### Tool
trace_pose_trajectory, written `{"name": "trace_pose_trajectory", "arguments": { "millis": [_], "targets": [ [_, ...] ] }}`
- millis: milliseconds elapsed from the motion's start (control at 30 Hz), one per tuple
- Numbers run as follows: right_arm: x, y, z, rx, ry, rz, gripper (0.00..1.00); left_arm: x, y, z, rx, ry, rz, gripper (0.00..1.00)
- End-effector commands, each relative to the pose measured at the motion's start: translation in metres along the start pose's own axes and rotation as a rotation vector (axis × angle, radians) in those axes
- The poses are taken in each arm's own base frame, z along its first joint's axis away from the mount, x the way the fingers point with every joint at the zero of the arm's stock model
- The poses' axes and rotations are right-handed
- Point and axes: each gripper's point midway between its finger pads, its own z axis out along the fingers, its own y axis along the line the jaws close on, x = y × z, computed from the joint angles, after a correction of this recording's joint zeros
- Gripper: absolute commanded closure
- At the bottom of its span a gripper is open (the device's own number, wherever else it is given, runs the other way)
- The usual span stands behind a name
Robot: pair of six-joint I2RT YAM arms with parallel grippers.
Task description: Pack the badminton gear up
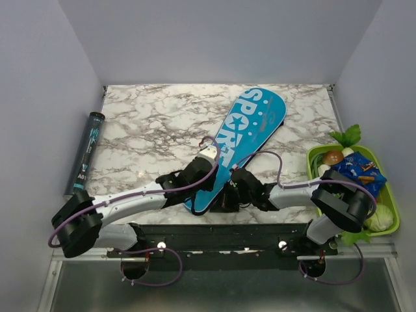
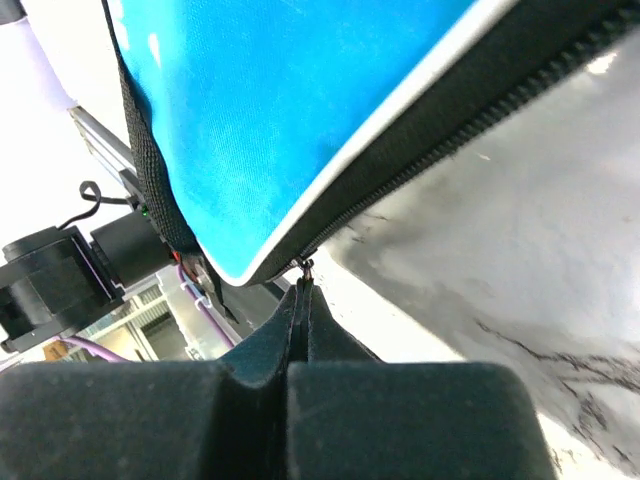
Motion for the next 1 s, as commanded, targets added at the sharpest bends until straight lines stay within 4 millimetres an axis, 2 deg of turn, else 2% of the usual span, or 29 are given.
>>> {"name": "trace_pose_trajectory", "arguments": {
  "millis": [0, 67, 200, 333, 367, 500, 567, 667, 800, 967],
  "targets": [
    [-0.003, -0.005, -0.007, 0.005, -0.061, 0.025, 1.0, -0.017, 0.022, -0.033, -0.114, -0.031, -0.078, 0.51],
    [-0.005, -0.012, -0.013, 0.015, -0.088, 0.034, 1.0, -0.011, 0.034, -0.038, -0.177, 0.001, -0.081, 0.53],
    [-0.011, -0.025, -0.025, 0.026, -0.12, 0.062, 0.99, 0.006, 0.039, -0.036, -0.206, 0.059, -0.095, 0.58],
    [-0.022, -0.039, -0.04, 0.049, -0.155, 0.066, 1.0, 0.02, 0.028, -0.032, -0.143, 0.111, -0.086, 0.6],
    [-0.032, -0.04, -0.047, 0.044, -0.188, 0.074, 1.0, 0.024, 0.025, -0.031, -0.122, 0.126, -0.082, 0.6],
    [-0.051, -0.057, -0.064, 0.079, -0.234, 0.061, 0.99, 0.037, 0.013, -0.029, -0.052, 0.174, -0.079, 0.56],
    [-0.056, -0.063, -0.07, 0.1, -0.242, 0.064, 0.99, 0.036, 0.004, -0.027, -0.01, 0.164, -0.086, 0.55],
    [-0.06, -0.064, -0.074, 0.12, -0.252, 0.038, 0.99, 0.044, -0.006, -0.021, 0.045, 0.174, -0.101, 0.56],
    [-0.061, -0.066, -0.075, 0.131, -0.253, 0.034, 0.99, 0.061, -0.007, -0.009, 0.042, 0.217, -0.086, 0.58],
    [-0.057, -0.068, -0.075, 0.134, -0.236, 0.037, 0.99, 0.07, -0.015, -0.002, 0.082, 0.23, -0.083, 0.6]
  ]
}}
